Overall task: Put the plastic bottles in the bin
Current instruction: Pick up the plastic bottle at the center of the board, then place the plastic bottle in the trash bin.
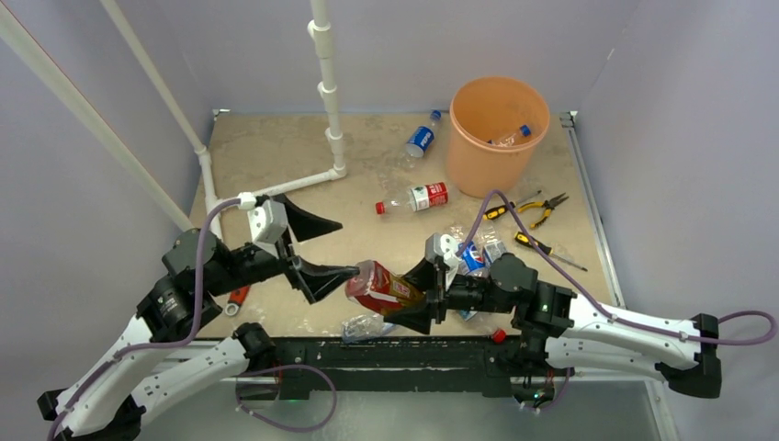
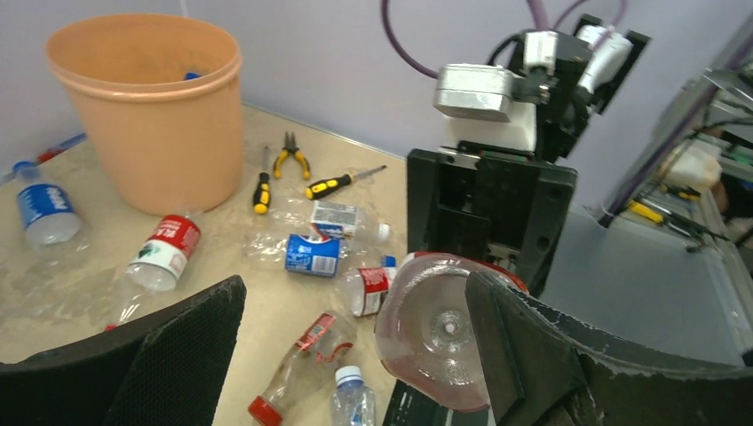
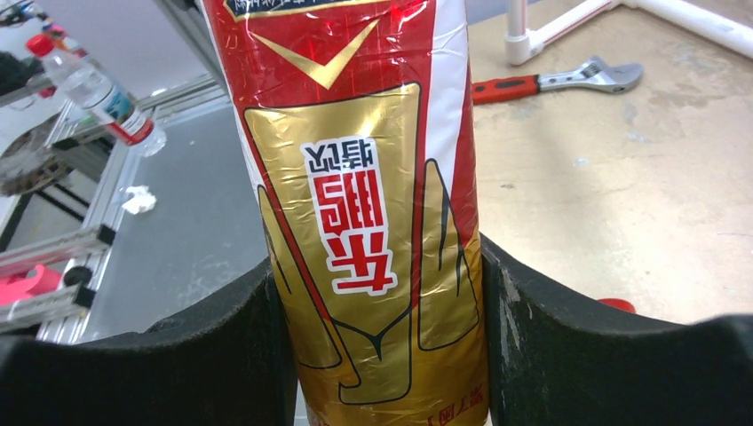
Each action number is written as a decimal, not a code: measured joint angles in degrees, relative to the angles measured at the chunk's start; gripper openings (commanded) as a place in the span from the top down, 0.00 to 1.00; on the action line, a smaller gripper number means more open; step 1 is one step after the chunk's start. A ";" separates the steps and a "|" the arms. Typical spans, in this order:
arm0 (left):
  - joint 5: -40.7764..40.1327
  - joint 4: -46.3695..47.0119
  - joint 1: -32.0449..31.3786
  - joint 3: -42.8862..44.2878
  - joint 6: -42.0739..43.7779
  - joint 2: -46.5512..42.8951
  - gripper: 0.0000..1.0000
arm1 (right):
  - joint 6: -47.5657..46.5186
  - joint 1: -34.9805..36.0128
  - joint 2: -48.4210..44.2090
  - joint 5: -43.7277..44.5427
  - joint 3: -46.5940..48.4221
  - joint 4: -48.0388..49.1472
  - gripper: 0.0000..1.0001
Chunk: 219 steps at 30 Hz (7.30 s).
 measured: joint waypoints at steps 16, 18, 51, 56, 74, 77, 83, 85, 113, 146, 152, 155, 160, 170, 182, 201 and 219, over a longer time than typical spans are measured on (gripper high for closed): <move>20.15 -3.76 0.00 3.41 2.16 7.72 0.09 | -3.41 0.00 2.43 -1.66 4.39 -4.70 0.57; 21.11 -4.85 0.00 3.43 3.10 8.26 0.08 | -3.58 0.00 3.10 -1.77 4.79 -4.87 0.57; 31.23 -0.24 0.28 -3.21 1.73 8.20 1.00 | -4.90 -0.11 5.90 -5.05 10.51 -9.31 0.29; 30.75 2.19 0.28 -4.02 0.61 7.85 1.00 | -4.76 0.20 6.25 -4.94 10.80 -8.66 0.06; 12.07 22.36 0.24 -13.60 -8.83 -2.75 1.00 | 0.61 0.26 -7.69 13.27 10.84 0.42 0.01; 5.38 30.84 0.11 -18.36 -12.48 -3.98 1.00 | 1.64 0.24 -10.99 15.19 10.84 5.49 0.01; -9.94 49.42 0.11 -27.98 -21.11 -4.24 1.00 | 4.72 0.24 -15.98 24.83 3.63 19.26 0.03; -14.12 57.27 0.11 -31.15 -24.06 -4.22 1.00 | 6.73 0.24 -17.20 28.79 -1.77 24.79 0.05; -21.62 103.95 0.17 -45.07 -48.19 13.44 1.00 | 19.78 -0.02 8.94 33.99 0.44 51.78 0.23; -17.53 104.67 0.11 -45.77 -51.36 13.22 1.00 | 22.38 -2.43 13.94 32.85 4.07 49.07 0.47; -17.33 104.83 -0.02 -45.94 -51.30 13.70 1.00 | 23.06 -2.71 13.51 32.63 3.93 48.54 0.68; -17.29 105.09 -0.02 -45.92 -51.67 14.14 1.00 | 23.23 -3.08 13.53 32.00 3.93 48.50 0.98; -17.09 105.20 0.00 -45.90 -52.15 14.21 0.49 | 23.04 -3.52 13.70 30.82 4.00 48.52 1.00; -19.15 94.40 0.00 -46.93 -47.67 -2.78 0.02 | 16.39 -3.37 5.62 29.68 13.60 27.45 1.00; -10.21 26.49 0.00 1.40 -9.14 -1.40 0.01 | 4.42 -3.45 10.38 23.74 50.38 -20.26 1.00; 23.30 -1.14 0.00 6.05 9.42 16.37 0.07 | -4.26 -3.45 23.52 6.08 53.13 -38.69 1.00; 28.52 17.70 0.00 -5.99 -2.03 13.70 0.11 | -5.03 -3.45 19.26 2.80 48.48 -26.82 1.00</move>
